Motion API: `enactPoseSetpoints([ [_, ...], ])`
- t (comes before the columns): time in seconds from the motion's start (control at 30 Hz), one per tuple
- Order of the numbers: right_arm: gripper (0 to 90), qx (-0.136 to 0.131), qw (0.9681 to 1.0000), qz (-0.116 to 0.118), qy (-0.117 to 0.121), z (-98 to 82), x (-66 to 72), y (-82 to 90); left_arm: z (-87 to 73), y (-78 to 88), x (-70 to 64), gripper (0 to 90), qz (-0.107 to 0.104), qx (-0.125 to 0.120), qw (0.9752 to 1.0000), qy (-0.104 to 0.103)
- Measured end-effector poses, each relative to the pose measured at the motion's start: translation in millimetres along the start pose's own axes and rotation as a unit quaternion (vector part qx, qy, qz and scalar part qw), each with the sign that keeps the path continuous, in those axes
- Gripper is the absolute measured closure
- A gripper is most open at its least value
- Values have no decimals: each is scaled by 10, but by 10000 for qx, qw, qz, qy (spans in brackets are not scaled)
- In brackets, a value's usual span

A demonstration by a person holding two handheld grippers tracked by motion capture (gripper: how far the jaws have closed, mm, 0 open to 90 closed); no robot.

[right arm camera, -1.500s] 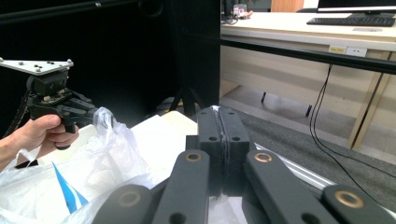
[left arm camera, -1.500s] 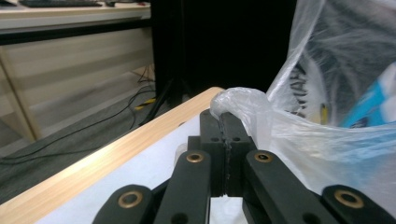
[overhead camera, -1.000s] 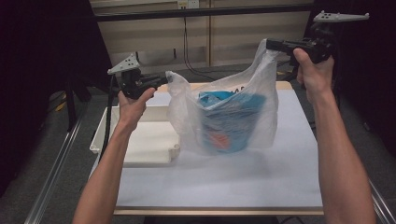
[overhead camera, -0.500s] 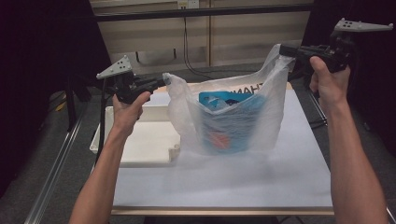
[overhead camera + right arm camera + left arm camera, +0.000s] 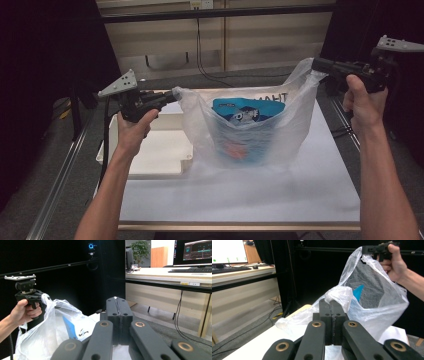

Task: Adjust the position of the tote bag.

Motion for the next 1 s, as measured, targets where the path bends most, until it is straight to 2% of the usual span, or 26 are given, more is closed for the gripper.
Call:
enactPoseSetpoints([
  [0.07, 900, -68, 10000, 5, -27, -58, -31, 49, -48, 1, -12, 900, 17, 4, 10000, 72],
  [0.2, 900, -75, 10000, -34, -29, -94, -42, 78, -48, 20, -61, 900, -94, 10, 9999, 34],
  [0.27, 900, -96, 9999, -55, -25, -113, -39, 107, -38, 50, -98, 900, -109, -101, 9999, 65],
  [0.37, 900, -116, 9999, -55, -51, -140, -33, 134, -70, 61, -125, 900, -123, -54, 9999, 22],
  [0.47, 900, -74, 9999, -94, 57, -202, 19, 135, -123, 50, -201, 900, -111, -98, 9999, 45],
  [0.57, 900, -112, 9999, -9, 41, -246, 38, 140, -150, 14, -245, 900, -140, 56, 9999, 20],
  [0.63, 900, -173, 9998, 59, 17, -281, 35, 177, -131, 29, -272, 900, -247, -78, 9997, 37],
  [0.73, 900, -244, 9996, 103, -17, -297, 34, 213, -116, 56, -320, 900, -316, -12, 9995, -87],
  [0.8, 900, -256, 9996, 65, -38, -312, 24, 252, -119, 73, -341, 900, -279, 22, 9996, -72],
  [0.87, 900, -258, 9996, 38, -68, -331, 4, 292, -136, 99, -345, 900, -344, 65, 9993, -88],
  [0.97, 900, -238, 9996, -46, -107, -372, -30, 345, -164, 120, -384, 900, -428, 275, 9985, -196],
  [1.0, 900, -218, 9997, -72, -116, -412, -36, 348, -174, 129, -400, 900, -455, 294, 9984, -171],
])
Point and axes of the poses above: each handheld gripper's, and its own axes: y roughly backward along the jaws, z roughly out of its top, x roughly to its left, the point moved 4 cm from there along -y, roughly forward along the jaws, and after that the axes turned 13 degrees about -y, right-handed, at the moved point
